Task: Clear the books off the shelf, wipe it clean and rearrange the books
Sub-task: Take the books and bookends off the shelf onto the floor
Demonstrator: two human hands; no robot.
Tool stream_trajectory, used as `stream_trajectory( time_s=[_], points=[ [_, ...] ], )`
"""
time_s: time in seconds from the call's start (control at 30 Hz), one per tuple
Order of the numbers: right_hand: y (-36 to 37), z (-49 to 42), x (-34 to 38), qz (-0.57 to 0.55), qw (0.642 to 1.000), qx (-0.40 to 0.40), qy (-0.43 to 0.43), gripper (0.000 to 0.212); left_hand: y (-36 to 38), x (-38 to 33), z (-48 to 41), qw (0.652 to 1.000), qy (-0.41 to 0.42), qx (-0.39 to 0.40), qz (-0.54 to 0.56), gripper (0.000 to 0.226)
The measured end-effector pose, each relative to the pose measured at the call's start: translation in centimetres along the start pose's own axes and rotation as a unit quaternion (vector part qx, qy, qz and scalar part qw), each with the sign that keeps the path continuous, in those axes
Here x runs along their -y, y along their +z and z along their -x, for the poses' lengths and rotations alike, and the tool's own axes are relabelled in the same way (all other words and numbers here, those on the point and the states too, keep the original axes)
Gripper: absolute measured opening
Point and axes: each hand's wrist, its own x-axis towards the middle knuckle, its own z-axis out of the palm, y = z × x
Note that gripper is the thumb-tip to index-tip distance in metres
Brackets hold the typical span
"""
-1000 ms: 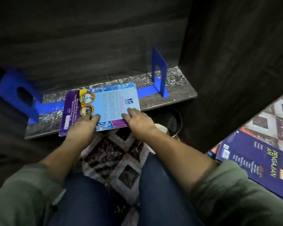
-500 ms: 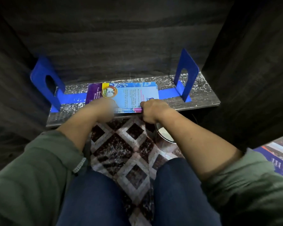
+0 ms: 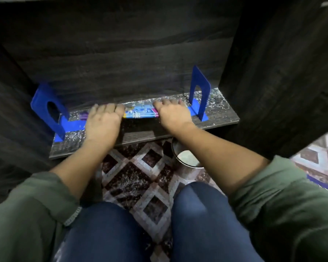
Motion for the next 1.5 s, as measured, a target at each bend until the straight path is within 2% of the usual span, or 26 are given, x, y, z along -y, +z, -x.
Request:
stream_trajectory(
  time_s=[0.1, 0.17, 0.27, 0.4, 0.5, 0.63, 0.77, 0.83, 0.9, 1.0, 1.07, 1.13, 1.2, 1.27, 1.3, 1.37, 1.43, 1.5],
  points=[
    [-2.8, 2.1, -1.7, -0.038, 0.993, -0.108, 0.027, 0.047, -4.0, -1.4, -1.9, 0.995, 0.018, -0.093, -0.003, 0.024],
    [-4.8, 4.2, -2.6, -0.052, 0.989, -0.138, 0.032, 0.038, -6.5, -3.1, -2.5, 0.992, 0.039, -0.122, -0.013, 0.019],
    [-6.9, 7.4, -4.4, -0.089, 0.99, -0.092, 0.063, 0.031, -9.4, -6.6, -2.2, 0.986, 0.089, -0.136, -0.024, 0.015],
    [-7.2, 11.9, -8.3, -0.119, 0.986, -0.028, 0.11, 0.03, -12.7, -11.5, -2.0, 0.981, 0.176, -0.079, -0.029, 0.015],
    [-6.1, 17.0, -11.6, -0.133, 0.98, -0.004, 0.145, 0.025, -14.1, -16.2, -1.8, 0.963, 0.267, -0.037, -0.025, 0.017],
    [-3.3, 24.6, -15.2, -0.131, 0.972, 0.009, 0.197, 0.019, -14.7, -23.3, -0.3, 0.904, 0.418, -0.061, -0.067, 0.015],
    [-1.0, 32.5, -18.4, -0.065, 0.966, 0.04, 0.247, 0.027, -14.8, -29.1, -0.5, 0.801, 0.589, -0.109, -0.031, 0.041],
    [-0.3, 35.8, -20.3, -0.032, 0.96, 0.05, 0.274, 0.031, -15.1, -31.7, -1.2, 0.76, 0.64, -0.115, -0.011, 0.041],
    [0.3, 38.1, -22.3, 0.003, 0.954, 0.059, 0.294, 0.037, -15.4, -34.4, -2.0, 0.749, 0.644, -0.151, -0.032, 0.038],
    [1.1, 40.0, -25.6, 0.042, 0.943, 0.059, 0.324, 0.041, -15.1, -37.9, -3.1, 0.762, 0.6, -0.211, -0.12, 0.03],
    [2.0, 40.5, -27.7, 0.051, 0.939, 0.036, 0.339, 0.039, -14.5, -39.6, -3.8, 0.773, 0.574, -0.178, -0.202, 0.019],
    [2.8, 40.6, -29.6, 0.05, 0.935, 0.015, 0.351, 0.034, -13.4, -40.9, -4.2, 0.806, 0.519, -0.118, -0.259, 0.022],
    [3.9, 40.2, -31.2, 0.051, 0.932, -0.016, 0.359, 0.033, -12.3, -41.5, -4.4, 0.819, 0.5, -0.068, -0.273, 0.024],
    [5.7, 39.4, -32.6, 0.051, 0.927, -0.064, 0.366, 0.04, -11.4, -41.7, -4.4, 0.798, 0.543, -0.045, -0.256, 0.022],
    [6.8, 38.9, -33.1, 0.049, 0.925, -0.083, 0.369, 0.044, -11.3, -41.6, -4.3, 0.798, 0.54, -0.037, -0.265, 0.021],
    [9.6, 38.0, -33.8, 0.044, 0.923, -0.111, 0.366, 0.046, -10.7, -41.2, -4.4, 0.792, 0.533, -0.085, -0.286, 0.02],
    [12.4, 37.4, -34.0, 0.019, 0.93, -0.072, 0.361, 0.048, -9.9, -41.0, -4.9, 0.783, 0.553, -0.094, -0.27, 0.019],
    [15.5, 37.3, -33.6, -0.022, 0.933, 0.037, 0.358, 0.052, -9.1, -41.1, -5.4, 0.789, 0.548, -0.127, -0.247, 0.019]
  ],
)
